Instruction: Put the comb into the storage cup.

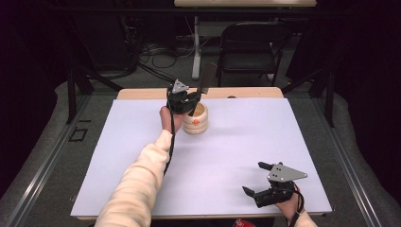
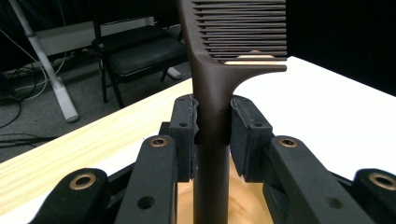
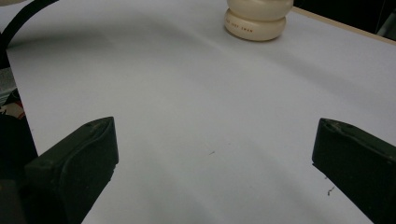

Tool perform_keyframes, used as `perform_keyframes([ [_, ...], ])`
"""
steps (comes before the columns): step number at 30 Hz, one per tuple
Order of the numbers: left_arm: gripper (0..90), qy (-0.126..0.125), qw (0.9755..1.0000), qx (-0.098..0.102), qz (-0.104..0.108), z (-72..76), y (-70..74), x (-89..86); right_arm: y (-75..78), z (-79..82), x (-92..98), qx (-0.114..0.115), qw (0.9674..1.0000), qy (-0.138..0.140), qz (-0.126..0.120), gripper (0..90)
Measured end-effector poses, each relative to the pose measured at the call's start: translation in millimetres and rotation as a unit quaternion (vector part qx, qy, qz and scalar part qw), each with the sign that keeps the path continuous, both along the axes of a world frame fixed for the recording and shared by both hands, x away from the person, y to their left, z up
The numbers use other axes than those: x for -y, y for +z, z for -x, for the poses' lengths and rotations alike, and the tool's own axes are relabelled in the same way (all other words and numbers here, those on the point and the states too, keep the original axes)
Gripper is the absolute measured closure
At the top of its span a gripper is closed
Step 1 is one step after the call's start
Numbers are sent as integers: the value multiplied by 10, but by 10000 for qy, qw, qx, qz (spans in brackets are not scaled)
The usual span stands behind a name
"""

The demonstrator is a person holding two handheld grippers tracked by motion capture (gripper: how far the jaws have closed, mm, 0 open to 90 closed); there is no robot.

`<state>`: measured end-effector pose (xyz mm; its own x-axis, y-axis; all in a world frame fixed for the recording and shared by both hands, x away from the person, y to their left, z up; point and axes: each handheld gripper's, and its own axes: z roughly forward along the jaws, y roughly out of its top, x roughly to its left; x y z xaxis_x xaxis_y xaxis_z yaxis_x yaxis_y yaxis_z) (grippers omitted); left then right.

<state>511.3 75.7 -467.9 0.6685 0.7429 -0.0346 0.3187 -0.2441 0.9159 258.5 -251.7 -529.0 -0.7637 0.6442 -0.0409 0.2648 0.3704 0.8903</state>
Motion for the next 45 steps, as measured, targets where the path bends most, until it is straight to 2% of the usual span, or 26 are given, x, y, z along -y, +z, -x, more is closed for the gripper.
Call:
perform_keyframes([
  [19,723,9,10000,-55,-52,-21,-38,-9,0,0,0,2,10000,2,1,0],
  [28,723,30,9999,-96,34,-30,-63,-24,0,0,0,-1,10000,2,3,0],
  [45,724,91,9999,-141,-40,-38,-162,-38,-1,-2,0,-17,10000,0,7,0],
])
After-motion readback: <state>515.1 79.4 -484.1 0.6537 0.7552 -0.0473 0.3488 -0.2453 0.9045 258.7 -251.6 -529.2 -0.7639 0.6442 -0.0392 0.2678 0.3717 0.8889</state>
